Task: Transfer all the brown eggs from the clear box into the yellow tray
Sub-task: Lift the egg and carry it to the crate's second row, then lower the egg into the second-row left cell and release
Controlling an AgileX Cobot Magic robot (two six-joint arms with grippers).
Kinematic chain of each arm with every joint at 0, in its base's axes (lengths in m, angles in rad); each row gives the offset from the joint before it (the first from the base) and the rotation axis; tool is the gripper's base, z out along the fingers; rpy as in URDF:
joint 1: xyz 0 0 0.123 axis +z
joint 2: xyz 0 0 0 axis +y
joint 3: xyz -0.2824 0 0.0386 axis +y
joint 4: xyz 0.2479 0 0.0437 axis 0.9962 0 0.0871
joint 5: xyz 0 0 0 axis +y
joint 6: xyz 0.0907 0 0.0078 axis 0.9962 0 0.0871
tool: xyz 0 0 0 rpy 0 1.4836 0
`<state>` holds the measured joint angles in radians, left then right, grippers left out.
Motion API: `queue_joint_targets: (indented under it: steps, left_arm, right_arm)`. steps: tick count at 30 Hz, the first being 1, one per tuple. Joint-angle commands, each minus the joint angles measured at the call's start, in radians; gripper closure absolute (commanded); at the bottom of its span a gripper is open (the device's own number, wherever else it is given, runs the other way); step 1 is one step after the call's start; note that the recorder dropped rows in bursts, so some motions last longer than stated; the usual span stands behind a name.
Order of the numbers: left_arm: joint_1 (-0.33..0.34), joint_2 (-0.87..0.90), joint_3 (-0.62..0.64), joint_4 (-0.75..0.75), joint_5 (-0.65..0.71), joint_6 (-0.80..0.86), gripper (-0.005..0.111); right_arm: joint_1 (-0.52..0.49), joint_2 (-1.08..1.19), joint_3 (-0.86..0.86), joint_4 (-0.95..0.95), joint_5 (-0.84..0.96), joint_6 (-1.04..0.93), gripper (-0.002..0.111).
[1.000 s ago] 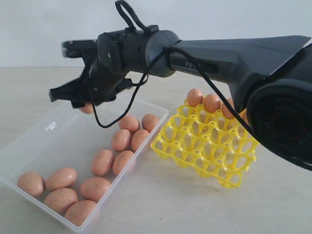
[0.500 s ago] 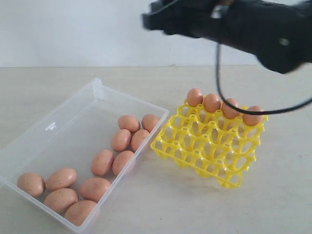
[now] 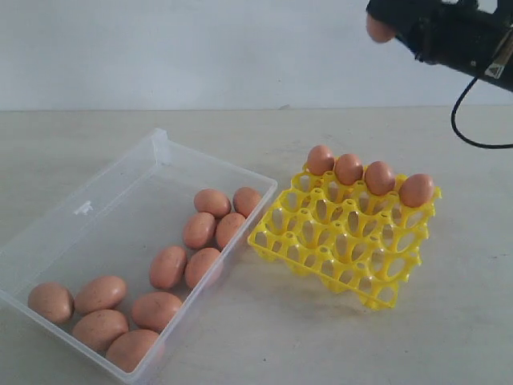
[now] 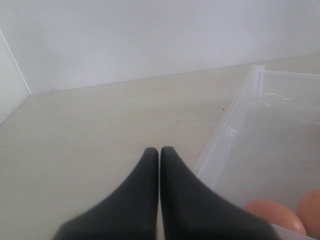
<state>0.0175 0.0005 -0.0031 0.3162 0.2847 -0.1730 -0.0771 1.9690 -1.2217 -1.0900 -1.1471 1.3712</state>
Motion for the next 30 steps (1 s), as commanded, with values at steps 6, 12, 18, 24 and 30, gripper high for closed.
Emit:
queue_joint_targets:
  steps: [6,12,18,24,30]
  left_arm:
    - [-0.004,-0.001,0.003,-0.002,-0.005,-0.007,0.105]
    - [-0.004,-0.001,0.003,-0.002,-0.005,-0.007,0.105]
    - [-0.004,-0.001,0.003,-0.002,-0.005,-0.007,0.105]
    - [-0.004,-0.001,0.003,-0.002,-0.005,-0.007,0.105]
    - [-0.004,-0.001,0.003,-0.002,-0.005,-0.007,0.105]
  right_arm:
    - [0.159,0.048,-0.055,-0.420,0.185,-0.130,0.109]
    - [0.215,0.062,-0.055,-0.462,0.349,-0.211,0.109]
    - [0.217,0.051,0.088,-0.159,0.351,-0.585,0.109]
    - [0.226,0.065,0.210,0.126,0.299,-0.846,0.109]
    - [0.226,0.067,0.210,0.097,0.271,-0.775,0.109]
